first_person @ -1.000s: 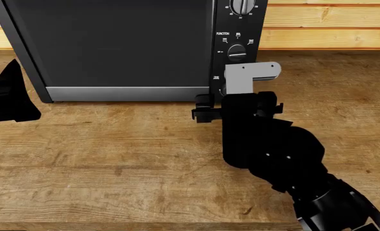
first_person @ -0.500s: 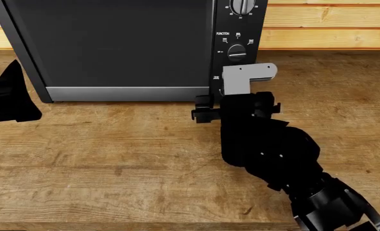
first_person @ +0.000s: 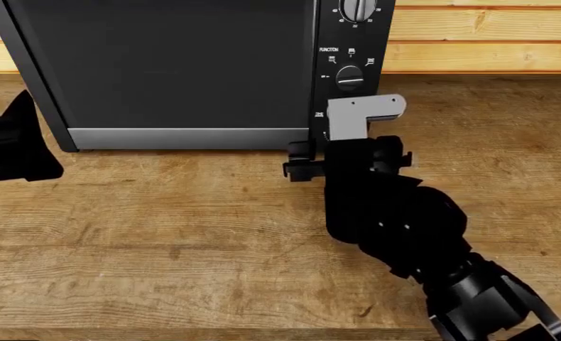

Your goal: Turn on the toaster oven by setting the timer.

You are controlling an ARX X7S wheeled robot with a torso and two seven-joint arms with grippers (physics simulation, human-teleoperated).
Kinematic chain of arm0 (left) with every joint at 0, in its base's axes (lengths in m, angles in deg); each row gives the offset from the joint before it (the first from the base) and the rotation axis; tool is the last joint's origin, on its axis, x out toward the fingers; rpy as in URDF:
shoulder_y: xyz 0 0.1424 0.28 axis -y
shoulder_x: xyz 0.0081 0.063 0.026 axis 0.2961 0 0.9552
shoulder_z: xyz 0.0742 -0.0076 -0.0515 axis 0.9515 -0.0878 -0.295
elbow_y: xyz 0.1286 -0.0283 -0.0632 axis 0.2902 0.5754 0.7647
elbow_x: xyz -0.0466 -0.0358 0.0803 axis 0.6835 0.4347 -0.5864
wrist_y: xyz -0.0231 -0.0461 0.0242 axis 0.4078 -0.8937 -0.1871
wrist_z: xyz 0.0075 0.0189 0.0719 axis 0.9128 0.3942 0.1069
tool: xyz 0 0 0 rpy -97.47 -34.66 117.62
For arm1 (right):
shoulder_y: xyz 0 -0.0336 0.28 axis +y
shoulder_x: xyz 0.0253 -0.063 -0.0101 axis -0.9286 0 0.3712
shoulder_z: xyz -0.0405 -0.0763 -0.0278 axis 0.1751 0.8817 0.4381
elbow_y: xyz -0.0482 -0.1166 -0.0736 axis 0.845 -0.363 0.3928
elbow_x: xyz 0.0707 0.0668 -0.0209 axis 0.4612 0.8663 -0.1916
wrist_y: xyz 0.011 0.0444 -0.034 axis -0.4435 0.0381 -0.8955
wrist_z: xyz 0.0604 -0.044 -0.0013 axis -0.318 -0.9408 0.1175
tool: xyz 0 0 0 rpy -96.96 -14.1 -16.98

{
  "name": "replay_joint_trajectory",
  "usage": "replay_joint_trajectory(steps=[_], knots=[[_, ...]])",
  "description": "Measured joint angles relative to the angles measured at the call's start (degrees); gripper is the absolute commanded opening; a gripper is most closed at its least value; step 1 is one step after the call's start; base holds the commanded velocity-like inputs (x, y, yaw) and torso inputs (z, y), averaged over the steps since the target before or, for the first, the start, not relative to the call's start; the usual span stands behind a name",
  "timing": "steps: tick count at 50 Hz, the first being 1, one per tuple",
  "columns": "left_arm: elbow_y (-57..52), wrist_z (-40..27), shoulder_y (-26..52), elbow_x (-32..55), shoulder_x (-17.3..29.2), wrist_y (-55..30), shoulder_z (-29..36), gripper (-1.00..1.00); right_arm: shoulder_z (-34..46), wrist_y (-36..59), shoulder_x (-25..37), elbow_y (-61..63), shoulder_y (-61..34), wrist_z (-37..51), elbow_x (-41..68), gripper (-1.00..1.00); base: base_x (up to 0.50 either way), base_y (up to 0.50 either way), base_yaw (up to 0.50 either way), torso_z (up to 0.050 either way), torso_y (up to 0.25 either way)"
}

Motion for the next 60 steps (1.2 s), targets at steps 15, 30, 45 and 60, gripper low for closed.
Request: replay_joint_trajectory(steps=[15,30,45,60], knots=[[-0.18,0.31,-0.69,-0.29,0.16,0.32,-0.15,1.00,0.29,-0.97,-0.30,-1.66,-0.07,-0.68,-0.65,1.00,0.00,0.00,0.00,0.000,0.000],[-0.26,0.44,-1.13,-0.39,0.36,0.66,-0.09,1.00,0.27,-1.71,-0.10,-1.82,-0.01,-0.28,-0.30,-1.00,0.00,0.00,0.00,0.000,0.000],[-0.14,0.51,-1.12,-0.75,0.43,0.97,0.42,1.00,0.26,-1.92,0.14,-1.60,0.19,0.15,-0.16,-1.00,0.00,0.00,0.00,0.000,0.001],[-0.31,0.70,-1.89,-0.73,0.68,1.30,0.07,1.00,-0.86,-3.48,-0.11,-1.83,0.89,0.18,0.78,-1.00,0.00,0.00,0.00,0.000,0.000]])
